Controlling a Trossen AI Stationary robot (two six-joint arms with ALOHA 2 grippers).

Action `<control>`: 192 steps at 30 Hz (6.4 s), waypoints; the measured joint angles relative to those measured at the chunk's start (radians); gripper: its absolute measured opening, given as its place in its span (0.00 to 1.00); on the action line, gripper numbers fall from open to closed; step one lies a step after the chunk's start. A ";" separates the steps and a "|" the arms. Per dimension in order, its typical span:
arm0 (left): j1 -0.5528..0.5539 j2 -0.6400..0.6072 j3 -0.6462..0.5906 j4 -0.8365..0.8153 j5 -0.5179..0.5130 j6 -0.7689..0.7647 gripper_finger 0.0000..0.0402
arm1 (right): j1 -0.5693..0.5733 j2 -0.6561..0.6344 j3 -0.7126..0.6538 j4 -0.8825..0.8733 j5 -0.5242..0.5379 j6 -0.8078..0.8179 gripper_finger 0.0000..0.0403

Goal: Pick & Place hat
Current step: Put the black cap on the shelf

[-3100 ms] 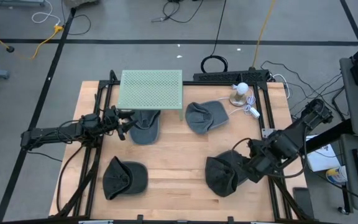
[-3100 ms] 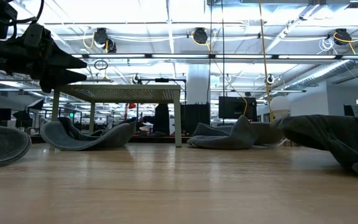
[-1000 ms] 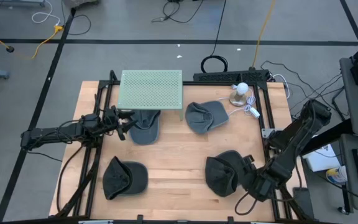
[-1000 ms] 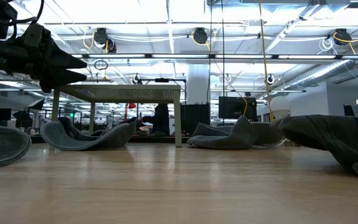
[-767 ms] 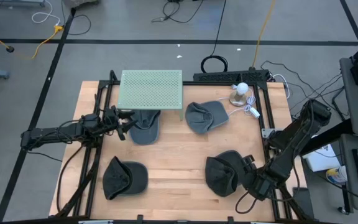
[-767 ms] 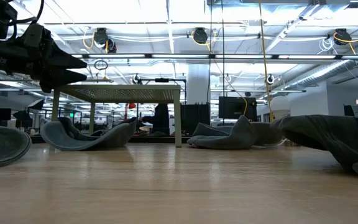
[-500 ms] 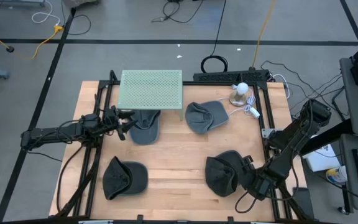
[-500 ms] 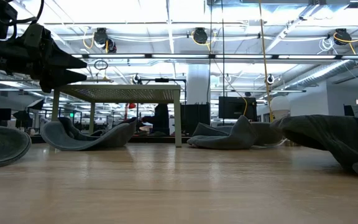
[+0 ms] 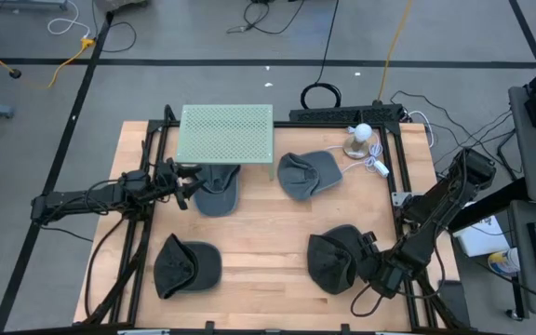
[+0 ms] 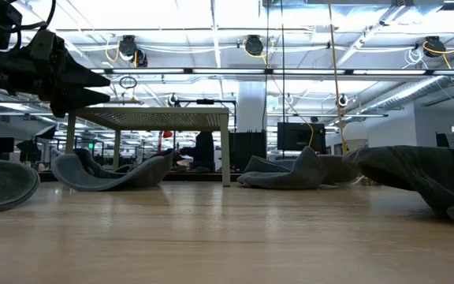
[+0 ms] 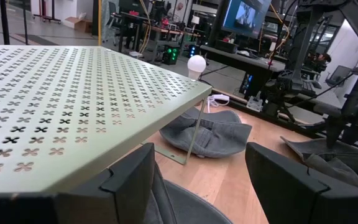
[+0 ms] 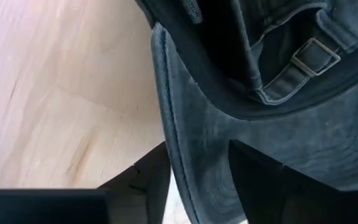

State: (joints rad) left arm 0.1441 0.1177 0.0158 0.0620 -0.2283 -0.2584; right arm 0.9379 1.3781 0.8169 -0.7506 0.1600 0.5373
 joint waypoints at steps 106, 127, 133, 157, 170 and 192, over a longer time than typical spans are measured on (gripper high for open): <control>0.000 0.000 0.001 0.068 0.063 -0.108 0.64 | -0.337 -0.355 0.044 0.718 0.874 -0.188 0.01; -0.013 0.000 0.225 0.195 0.098 -0.279 0.64 | -0.436 -0.355 0.044 1.420 0.720 -0.850 0.01; -0.013 0.034 0.343 0.189 0.103 -0.429 0.64 | -0.498 -0.348 0.044 1.497 0.589 -0.864 0.02; -0.013 0.633 0.916 0.038 0.258 -0.518 0.64 | -0.724 -0.094 0.346 1.611 0.224 -0.933 0.02; -0.012 0.896 1.173 0.039 0.316 -0.469 0.64 | -0.775 0.057 0.564 1.583 0.049 -0.935 0.02; -0.010 1.127 1.370 0.198 0.458 -0.530 0.64 | -0.775 0.093 0.592 1.578 0.045 -0.891 0.02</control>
State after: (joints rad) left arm 0.1341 1.2450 1.3861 0.2605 0.2298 -0.7881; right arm 0.1631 1.4708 1.4090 0.8276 0.2047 -0.3538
